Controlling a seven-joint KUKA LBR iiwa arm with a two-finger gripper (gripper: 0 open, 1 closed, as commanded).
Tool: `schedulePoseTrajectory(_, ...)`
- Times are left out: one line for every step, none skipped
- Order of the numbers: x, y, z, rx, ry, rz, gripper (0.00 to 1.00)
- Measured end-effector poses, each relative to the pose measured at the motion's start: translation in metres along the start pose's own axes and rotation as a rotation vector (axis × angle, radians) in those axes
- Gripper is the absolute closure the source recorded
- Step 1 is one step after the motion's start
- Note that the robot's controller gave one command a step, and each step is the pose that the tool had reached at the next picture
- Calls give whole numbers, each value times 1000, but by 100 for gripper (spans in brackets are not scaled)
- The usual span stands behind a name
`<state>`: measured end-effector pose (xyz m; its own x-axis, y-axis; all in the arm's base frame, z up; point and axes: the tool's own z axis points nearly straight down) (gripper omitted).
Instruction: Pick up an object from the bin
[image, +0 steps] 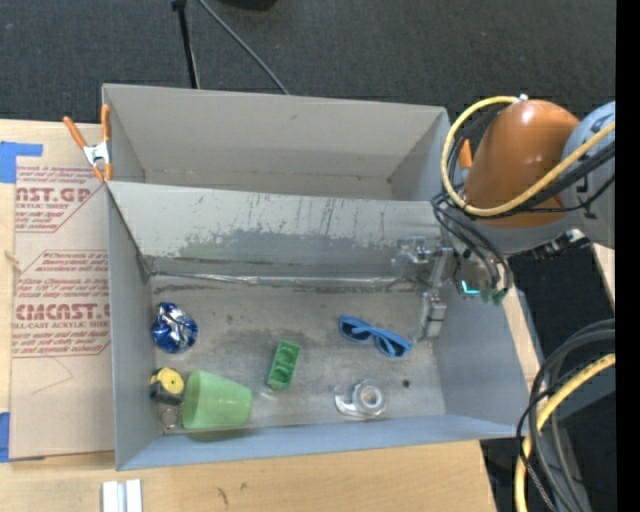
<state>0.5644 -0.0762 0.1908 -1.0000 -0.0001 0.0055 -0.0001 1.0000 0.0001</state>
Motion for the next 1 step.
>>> schedulePoseTrajectory(28, 10, 124, -1, -1, -221, 0)
